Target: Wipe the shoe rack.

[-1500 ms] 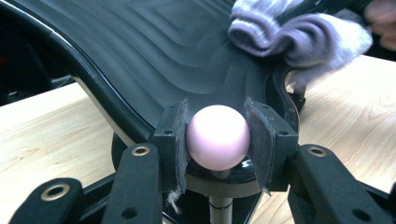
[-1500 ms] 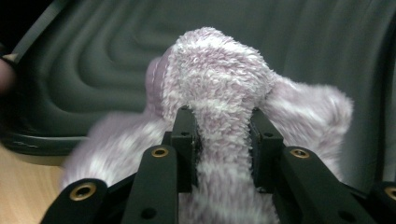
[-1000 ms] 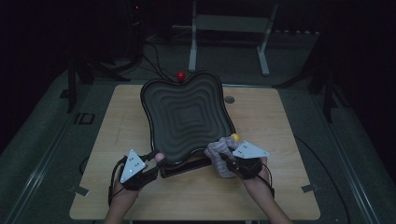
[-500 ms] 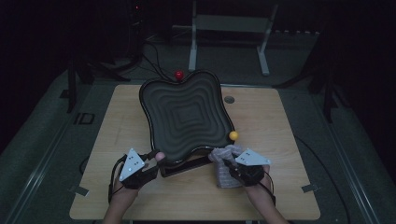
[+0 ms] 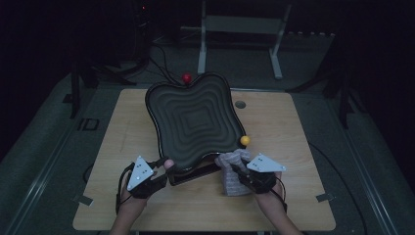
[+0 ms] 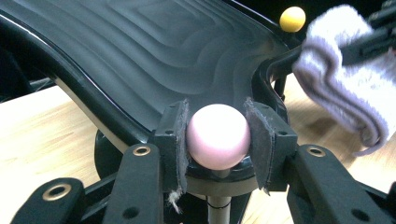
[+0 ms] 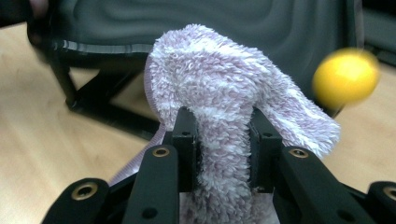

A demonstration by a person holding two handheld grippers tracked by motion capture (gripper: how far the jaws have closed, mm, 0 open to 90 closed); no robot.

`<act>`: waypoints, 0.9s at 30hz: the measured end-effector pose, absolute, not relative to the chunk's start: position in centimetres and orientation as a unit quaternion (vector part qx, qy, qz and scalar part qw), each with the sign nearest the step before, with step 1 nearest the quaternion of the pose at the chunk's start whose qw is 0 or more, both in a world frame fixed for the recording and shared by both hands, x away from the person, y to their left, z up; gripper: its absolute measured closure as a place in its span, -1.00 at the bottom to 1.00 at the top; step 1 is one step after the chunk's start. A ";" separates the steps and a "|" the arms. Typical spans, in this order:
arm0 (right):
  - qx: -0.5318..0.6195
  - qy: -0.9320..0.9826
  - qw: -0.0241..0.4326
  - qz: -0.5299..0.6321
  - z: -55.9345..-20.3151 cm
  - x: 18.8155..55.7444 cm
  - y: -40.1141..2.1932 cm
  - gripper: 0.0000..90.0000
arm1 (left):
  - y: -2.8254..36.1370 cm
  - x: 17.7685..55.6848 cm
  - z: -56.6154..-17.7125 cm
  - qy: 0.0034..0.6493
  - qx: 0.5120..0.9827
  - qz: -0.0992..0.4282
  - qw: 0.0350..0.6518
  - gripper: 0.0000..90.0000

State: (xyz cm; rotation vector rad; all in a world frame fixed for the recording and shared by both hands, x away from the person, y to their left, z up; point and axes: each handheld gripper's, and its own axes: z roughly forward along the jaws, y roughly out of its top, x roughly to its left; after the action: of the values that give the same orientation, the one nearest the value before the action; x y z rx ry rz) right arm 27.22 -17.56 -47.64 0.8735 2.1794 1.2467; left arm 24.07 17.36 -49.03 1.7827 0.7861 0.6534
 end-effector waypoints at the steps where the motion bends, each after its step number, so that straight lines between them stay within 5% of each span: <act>1: 0.318 0.794 0.249 0.454 -47.6 27.4 -17.5 0.54 | 17.3 24.1 -49.0 0.327 0.744 0.273 0.516 0.33; 8: 0.351 0.813 0.211 0.414 -50.8 28.8 -17.0 0.55 | 16.9 24.0 -49.0 0.327 0.744 0.269 0.517 0.33; 16: 0.317 0.803 0.208 0.460 -47.9 28.0 -16.0 0.53 | 16.6 23.9 -49.0 0.333 0.741 0.273 0.516 0.33; 21: 0.305 0.802 0.243 0.453 -48.5 28.2 -15.1 0.53 | 16.7 23.9 -49.0 0.331 0.741 0.269 0.518 0.33; 27: 0.336 0.817 0.194 0.427 -50.4 29.3 -15.0 0.53 | 16.7 24.0 -49.0 0.326 0.744 0.262 0.521 0.33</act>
State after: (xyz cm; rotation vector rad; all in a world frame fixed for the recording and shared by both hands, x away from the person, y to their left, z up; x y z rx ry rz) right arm 29.25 -15.04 -50.41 0.9427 2.2913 1.1980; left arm 24.03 16.72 -48.98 1.7832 0.7824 0.6285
